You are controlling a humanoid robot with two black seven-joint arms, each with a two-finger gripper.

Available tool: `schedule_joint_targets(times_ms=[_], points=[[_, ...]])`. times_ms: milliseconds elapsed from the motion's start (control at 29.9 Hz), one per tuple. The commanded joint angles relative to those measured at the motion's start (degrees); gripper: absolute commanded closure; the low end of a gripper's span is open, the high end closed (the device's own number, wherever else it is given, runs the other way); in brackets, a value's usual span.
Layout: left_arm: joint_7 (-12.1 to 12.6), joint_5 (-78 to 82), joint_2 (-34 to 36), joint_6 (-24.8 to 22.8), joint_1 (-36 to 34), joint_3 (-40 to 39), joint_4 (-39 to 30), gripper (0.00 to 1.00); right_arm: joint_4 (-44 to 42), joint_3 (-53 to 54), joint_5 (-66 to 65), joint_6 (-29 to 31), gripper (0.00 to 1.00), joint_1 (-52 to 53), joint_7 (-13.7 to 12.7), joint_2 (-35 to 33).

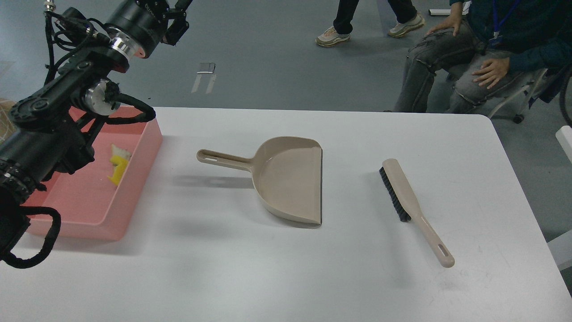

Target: Sweep and dump garbage into bin

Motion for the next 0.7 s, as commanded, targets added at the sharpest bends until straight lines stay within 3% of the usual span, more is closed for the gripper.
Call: schedule_joint_targets(times_ms=[0,267,668], points=[[-0.7,-1.1,-2.7,-4.7,-0.7,0.1,4.1,0.02,-1.4,-0.1,-0.1,0.2,0.02,-1.0,2.4,5.0],[-1.7,-0.4,-7.5,-6.8,-0.3,1.3,9.0,0.02,-3.7,0.1,-0.1,0.1,0.02,-5.9,7.8,14.9],[-4.1,-1.0,-9.3,-6.4,3.0,3.3,11.3,0.02,-4.1,1.4,0.4,-0.1,0.02,-10.4,7.8,18.8]])
